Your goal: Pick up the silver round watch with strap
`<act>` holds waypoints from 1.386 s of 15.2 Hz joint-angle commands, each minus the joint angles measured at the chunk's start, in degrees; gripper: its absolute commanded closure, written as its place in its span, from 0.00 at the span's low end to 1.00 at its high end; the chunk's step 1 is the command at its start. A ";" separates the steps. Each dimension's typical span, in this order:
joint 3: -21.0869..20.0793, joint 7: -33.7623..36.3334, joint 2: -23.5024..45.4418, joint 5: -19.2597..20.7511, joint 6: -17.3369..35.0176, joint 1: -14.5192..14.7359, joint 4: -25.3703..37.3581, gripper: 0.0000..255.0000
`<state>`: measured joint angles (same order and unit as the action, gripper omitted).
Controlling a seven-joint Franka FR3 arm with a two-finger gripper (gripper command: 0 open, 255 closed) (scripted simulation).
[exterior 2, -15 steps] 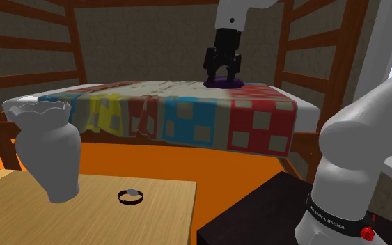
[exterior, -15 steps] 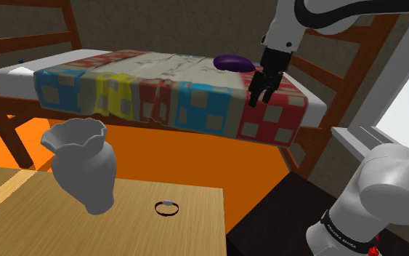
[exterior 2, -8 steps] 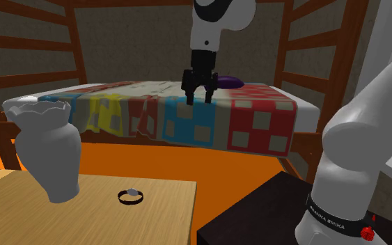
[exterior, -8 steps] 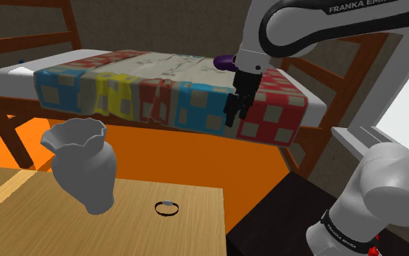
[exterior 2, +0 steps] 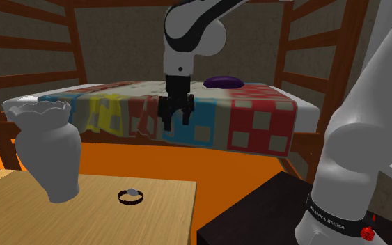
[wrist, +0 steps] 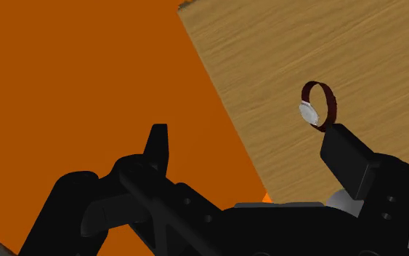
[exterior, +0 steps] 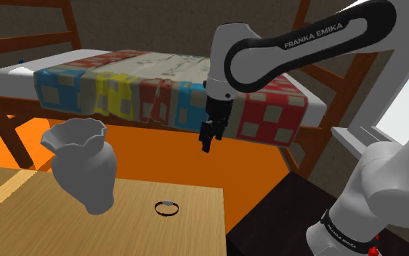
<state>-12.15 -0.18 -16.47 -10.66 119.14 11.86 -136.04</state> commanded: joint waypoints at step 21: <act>-7.64 5.32 30.35 8.81 17.69 7.77 8.57 0.00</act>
<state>-19.87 5.14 13.47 -2.01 136.00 19.63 -127.06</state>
